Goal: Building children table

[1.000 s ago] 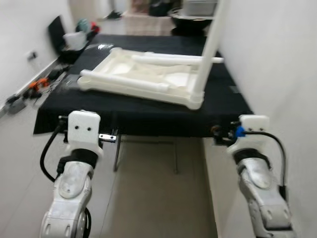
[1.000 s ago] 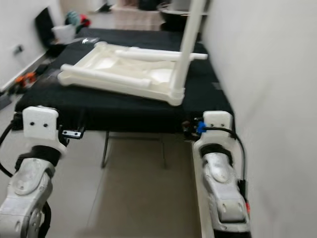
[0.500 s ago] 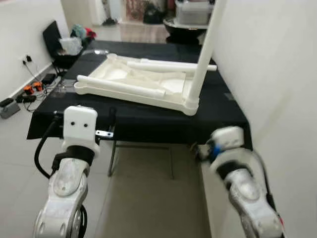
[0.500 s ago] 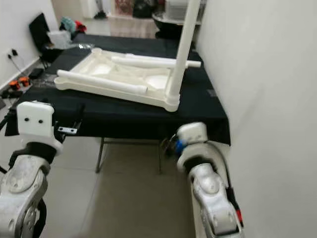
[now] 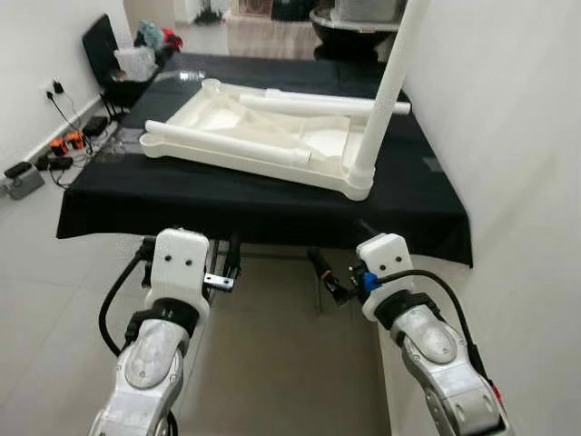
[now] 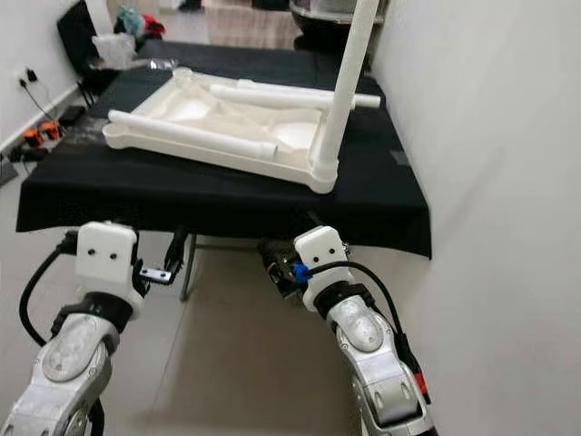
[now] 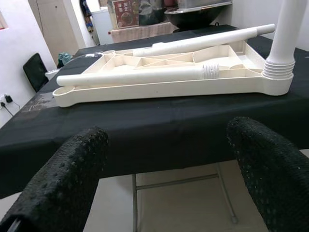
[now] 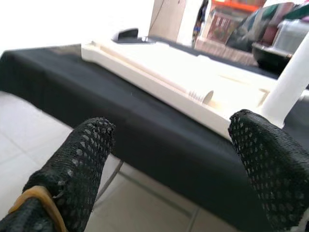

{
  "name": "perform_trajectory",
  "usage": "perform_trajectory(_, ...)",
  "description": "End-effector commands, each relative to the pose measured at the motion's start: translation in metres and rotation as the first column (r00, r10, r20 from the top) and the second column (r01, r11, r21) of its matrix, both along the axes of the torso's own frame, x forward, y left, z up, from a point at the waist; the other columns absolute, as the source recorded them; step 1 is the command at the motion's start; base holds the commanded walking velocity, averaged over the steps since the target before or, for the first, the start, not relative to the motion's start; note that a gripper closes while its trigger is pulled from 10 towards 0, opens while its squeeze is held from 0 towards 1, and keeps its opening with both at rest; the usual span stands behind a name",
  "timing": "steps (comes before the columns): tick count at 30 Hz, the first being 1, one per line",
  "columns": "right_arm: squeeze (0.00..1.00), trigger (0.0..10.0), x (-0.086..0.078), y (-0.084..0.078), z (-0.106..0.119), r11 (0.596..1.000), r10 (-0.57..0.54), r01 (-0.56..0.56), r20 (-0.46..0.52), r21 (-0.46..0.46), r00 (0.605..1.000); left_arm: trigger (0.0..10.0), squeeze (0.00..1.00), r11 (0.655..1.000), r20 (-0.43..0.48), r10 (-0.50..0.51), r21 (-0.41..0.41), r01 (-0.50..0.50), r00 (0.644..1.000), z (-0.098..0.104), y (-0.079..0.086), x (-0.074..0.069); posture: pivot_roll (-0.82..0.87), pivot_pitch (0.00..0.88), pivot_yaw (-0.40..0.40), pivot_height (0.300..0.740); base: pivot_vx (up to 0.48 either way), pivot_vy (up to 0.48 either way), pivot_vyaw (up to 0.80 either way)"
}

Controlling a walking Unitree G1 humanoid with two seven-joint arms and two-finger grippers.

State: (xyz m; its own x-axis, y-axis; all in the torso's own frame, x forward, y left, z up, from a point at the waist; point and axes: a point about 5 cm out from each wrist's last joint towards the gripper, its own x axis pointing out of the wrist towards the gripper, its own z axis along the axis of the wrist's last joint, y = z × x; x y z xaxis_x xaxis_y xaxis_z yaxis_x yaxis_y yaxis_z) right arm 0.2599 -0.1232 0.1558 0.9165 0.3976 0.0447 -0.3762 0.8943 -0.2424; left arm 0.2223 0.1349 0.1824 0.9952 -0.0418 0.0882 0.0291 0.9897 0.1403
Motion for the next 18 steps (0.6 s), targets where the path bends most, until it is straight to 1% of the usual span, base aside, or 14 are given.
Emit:
perform_trajectory(1, 0.0, 10.0, 0.0, 0.0005, 0.0041, 1.0, -0.001, 0.001, 0.02, 0.002, 1.0, 10.0, 0.0, 1.0, -0.018, -0.014, -0.006, 0.014, 1.0, -0.0054, -0.0022, 0.0004, 0.04, 0.035, -0.045, 0.74, 0.262, 0.0, 0.0)
perform_trajectory(4, 0.0, 10.0, -0.0014, 0.0028, 0.0061, 1.0, 0.018, -0.018, 0.027, 0.002, 0.999, 10.0, 0.0, 1.0, -0.038, -0.016, -0.012, 0.016, 0.999, -0.0107, -0.0021, -0.001, 0.04, 0.034, -0.043, 0.74, 0.27, 0.0, 0.0)
perform_trajectory(14, 0.0, 10.0, -0.002, 0.0024, 0.005, 1.0, 0.026, -0.026, 0.025, 0.015, 0.999, 10.0, 0.0, 1.0, -0.038, -0.024, -0.006, 0.024, 0.999, -0.0129, -0.004, -0.002, 0.04, 0.038, -0.045, 0.74, 0.276, 0.0, 0.0)
perform_trajectory(15, 0.0, 10.0, -0.0029, 0.0036, 0.0048, 0.999, 0.041, -0.042, 0.022, 0.027, 0.999, 10.0, 0.0, 1.0, -0.038, -0.025, -0.005, 0.024, 0.999, -0.0131, -0.0039, -0.0022, 0.04, 0.041, -0.042, 0.74, 0.277, 0.0, 0.0)
perform_trajectory(16, 0.0, 10.0, -0.0051, 0.0072, 0.0051, 0.995, 0.082, -0.082, 0.015, 0.05, 0.997, 10.0, 0.0, 1.0, -0.037, -0.027, -0.002, 0.027, 0.999, -0.0132, -0.0039, -0.0022, 0.04, 0.042, -0.045, 0.74, 0.281, 0.0, 0.0)
perform_trajectory(17, 0.0, 10.0, -0.0051, 0.0072, 0.0051, 0.995, 0.082, -0.082, 0.015, 0.05, 0.997, 10.0, 0.0, 1.0, -0.037, -0.027, -0.002, 0.027, 0.999, -0.0132, -0.0039, -0.0022, 0.04, 0.042, -0.045, 0.74, 0.281, 0.0, 0.0)
perform_trajectory(18, 0.0, 10.0, -0.007, 0.0102, 0.0052, 0.991, 0.115, -0.116, 0.011, 0.063, 0.993, 10.0, 0.0, 1.0, -0.036, -0.027, -0.003, 0.027, 0.999, -0.0132, -0.0039, -0.0021, 0.04, 0.041, -0.044, 0.74, 0.281, 0.0, 0.0)
